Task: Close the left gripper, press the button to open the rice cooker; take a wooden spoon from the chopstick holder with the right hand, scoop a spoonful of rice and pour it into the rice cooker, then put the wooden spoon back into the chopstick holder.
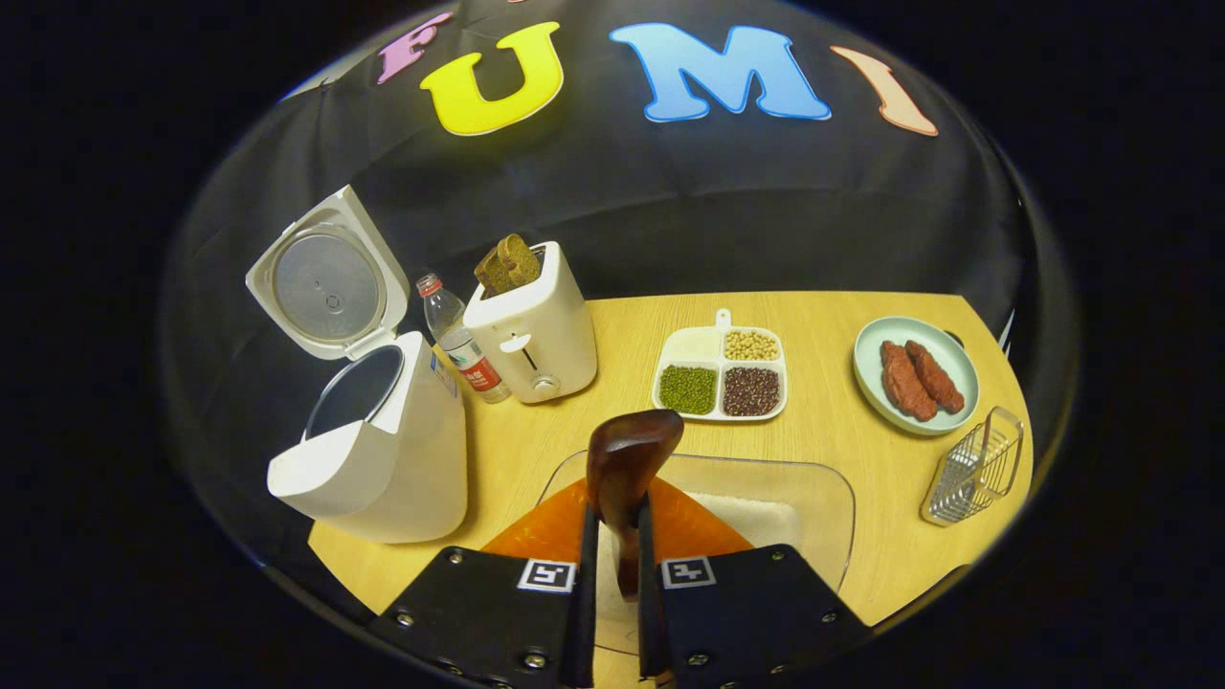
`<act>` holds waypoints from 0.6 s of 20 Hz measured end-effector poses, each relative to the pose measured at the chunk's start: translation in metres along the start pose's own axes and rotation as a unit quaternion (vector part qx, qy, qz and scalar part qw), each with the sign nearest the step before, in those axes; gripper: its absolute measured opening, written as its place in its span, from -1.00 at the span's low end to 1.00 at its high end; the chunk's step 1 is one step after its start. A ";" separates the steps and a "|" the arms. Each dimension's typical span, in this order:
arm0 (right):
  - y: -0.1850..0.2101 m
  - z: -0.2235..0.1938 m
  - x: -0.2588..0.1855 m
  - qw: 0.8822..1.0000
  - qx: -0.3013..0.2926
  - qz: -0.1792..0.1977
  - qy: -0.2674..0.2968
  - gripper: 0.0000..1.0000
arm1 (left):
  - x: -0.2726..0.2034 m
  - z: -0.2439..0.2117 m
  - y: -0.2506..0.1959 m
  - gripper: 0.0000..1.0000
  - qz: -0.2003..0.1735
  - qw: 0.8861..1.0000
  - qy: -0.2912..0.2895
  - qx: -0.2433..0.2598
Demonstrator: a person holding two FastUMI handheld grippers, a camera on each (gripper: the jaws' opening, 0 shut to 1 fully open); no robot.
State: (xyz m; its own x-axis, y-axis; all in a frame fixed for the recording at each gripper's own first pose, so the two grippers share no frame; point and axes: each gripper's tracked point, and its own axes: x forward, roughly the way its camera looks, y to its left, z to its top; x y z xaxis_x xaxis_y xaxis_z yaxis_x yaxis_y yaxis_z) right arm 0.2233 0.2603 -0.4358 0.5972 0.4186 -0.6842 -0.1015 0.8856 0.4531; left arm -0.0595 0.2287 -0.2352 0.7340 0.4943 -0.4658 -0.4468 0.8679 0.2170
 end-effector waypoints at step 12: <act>-0.032 0.013 -0.026 0.979 0.196 0.058 -0.015 -0.64 | 0.001 0.010 -0.009 0.90 -0.005 1.000 -0.006 0.020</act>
State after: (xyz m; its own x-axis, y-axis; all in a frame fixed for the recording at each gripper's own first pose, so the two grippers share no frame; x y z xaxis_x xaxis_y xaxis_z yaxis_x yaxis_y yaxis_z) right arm 0.2216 0.2183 -0.4250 0.6229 0.5000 -0.6016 0.1400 0.6854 0.7146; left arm -0.0499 0.2216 -0.2293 0.7439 0.4863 -0.4584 -0.4192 0.8738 0.2466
